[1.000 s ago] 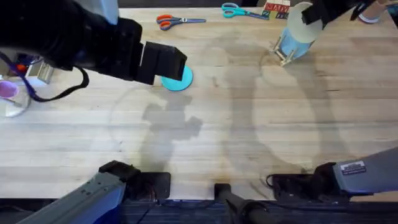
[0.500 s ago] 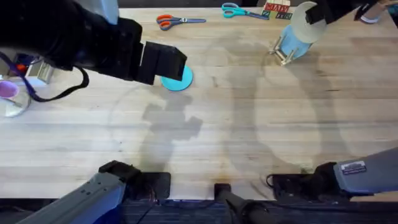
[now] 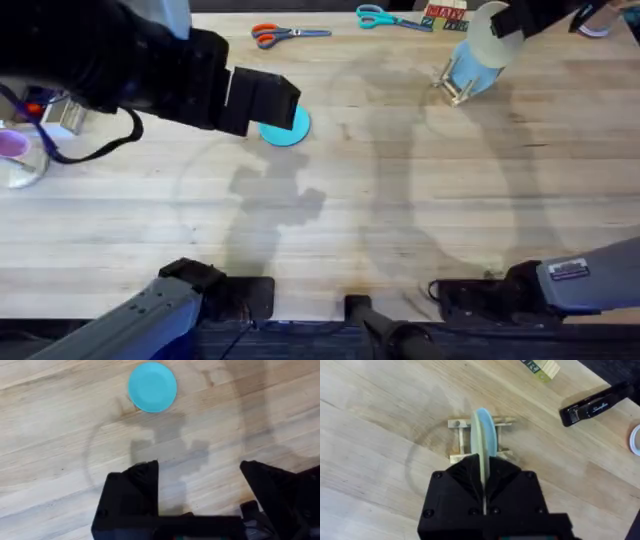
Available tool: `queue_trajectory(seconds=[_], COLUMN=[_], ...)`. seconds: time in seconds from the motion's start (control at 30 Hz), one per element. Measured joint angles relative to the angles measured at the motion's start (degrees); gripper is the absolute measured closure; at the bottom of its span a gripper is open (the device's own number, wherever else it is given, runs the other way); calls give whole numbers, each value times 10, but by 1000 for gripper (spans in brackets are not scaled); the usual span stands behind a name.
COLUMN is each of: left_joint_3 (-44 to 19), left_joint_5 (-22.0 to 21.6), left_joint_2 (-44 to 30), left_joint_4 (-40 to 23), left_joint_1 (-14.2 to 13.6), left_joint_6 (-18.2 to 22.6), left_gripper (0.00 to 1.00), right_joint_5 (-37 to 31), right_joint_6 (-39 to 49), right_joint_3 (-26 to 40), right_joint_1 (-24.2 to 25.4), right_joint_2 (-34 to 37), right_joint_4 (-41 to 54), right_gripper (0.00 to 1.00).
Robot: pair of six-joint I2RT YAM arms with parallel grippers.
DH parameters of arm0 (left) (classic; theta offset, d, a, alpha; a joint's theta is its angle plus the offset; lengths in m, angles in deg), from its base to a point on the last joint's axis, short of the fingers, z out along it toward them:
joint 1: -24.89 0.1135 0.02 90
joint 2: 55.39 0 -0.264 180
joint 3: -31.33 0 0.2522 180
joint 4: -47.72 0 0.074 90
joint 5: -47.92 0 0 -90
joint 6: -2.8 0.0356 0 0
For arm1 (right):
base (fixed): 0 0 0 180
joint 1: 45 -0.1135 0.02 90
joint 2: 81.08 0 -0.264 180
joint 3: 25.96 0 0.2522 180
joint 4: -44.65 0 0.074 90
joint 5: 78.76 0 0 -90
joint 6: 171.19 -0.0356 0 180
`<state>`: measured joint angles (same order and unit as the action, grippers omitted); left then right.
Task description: Pick up the plates from the table one by one and place each into a slot on the dish rack.
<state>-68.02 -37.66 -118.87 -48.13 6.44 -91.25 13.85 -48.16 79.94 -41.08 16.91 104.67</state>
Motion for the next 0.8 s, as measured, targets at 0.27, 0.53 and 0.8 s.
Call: queue_trajectory(seconds=[0.27,0.53,0.8], left_joint_3=[0,0,0], left_joint_5=[0,0,0], left_joint_2=[0,0,0], left_joint_4=[0,0,0], left_joint_1=[0,0,0], left_joint_6=[0,0,0], left_gripper=[8,8,8], right_joint_5=[0,0,0], right_joint_6=[0,0,0], right_joint_3=[-1,-5,-8], right_joint_1=[0,0,0], right_joint_2=[8,15,15], right_joint_4=[-12,-12,-10], right_gripper=[970,970,969])
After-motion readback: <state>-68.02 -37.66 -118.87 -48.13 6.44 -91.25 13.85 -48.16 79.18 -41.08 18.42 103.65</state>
